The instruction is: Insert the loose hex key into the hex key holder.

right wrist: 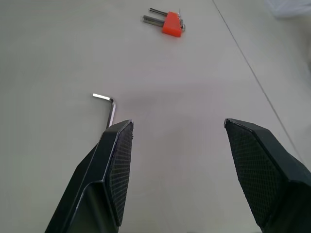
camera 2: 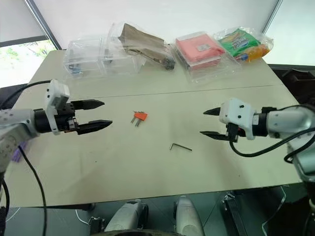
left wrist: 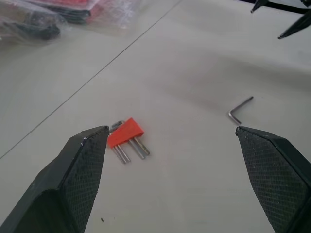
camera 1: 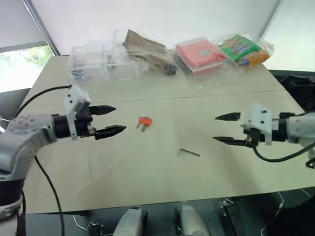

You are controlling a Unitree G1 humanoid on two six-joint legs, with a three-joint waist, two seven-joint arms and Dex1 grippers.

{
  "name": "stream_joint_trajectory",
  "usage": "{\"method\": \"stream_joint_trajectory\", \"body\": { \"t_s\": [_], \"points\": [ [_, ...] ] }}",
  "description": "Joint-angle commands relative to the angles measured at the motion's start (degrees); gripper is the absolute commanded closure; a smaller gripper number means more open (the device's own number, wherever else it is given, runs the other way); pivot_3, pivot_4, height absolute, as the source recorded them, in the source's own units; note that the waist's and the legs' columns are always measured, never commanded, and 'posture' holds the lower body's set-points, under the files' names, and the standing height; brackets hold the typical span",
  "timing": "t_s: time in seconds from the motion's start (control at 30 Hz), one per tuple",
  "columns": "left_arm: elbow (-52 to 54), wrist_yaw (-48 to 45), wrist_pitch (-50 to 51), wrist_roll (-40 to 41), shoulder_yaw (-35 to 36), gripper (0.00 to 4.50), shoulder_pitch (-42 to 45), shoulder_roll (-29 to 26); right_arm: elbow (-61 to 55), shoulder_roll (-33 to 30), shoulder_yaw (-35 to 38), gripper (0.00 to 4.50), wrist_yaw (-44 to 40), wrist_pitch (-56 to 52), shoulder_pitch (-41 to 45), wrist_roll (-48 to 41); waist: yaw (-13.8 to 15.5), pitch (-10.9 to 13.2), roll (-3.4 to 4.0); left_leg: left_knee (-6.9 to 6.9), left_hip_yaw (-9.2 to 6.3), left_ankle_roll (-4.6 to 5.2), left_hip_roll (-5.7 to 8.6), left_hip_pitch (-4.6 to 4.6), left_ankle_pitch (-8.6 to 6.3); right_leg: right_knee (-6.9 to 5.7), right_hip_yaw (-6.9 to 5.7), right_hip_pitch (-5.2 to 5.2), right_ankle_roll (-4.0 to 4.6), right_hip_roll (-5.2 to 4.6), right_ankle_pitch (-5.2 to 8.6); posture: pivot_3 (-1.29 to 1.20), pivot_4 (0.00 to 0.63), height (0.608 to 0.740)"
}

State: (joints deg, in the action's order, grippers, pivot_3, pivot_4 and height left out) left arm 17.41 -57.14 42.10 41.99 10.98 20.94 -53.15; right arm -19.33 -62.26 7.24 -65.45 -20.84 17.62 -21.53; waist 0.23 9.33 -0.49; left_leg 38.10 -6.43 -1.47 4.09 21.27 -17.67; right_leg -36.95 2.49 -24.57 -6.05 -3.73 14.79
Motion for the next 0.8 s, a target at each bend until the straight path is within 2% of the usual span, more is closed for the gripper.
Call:
{"method": "stream_joint_trajectory", "body": {
  "t_s": [0.03, 0.8],
  "points": [
    [-0.6, -2.7, -0.6, -0.1, 0.3, 0.11, 0.8, -1.6, 0.6, -0.4, -0.3, 1.40, -1.5, 0.4, 2.9, -0.6, 0.0, 0.0, 0.00, 0.00, 0.00, 0.00, 0.00, 0.01, 0.00, 0.00, 0.01, -0.01, 0.00, -0.04, 0.00, 0.00, 0.150, 0.740],
    [1.3, -0.2, -0.8, -1.3, 0.8, 0.11, -0.7, -0.5, 0.7, 3.2, -3.2, 1.40, 0.1, -0.6, 6.6, 0.1, 0.2, 0.0, -0.03, 0.00, -0.02, 0.00, 0.00, 0.08, 0.00, 0.00, 0.08, -0.08, 0.00, -0.11, 0.00, 0.00, 0.150, 0.740]
  ]
}}
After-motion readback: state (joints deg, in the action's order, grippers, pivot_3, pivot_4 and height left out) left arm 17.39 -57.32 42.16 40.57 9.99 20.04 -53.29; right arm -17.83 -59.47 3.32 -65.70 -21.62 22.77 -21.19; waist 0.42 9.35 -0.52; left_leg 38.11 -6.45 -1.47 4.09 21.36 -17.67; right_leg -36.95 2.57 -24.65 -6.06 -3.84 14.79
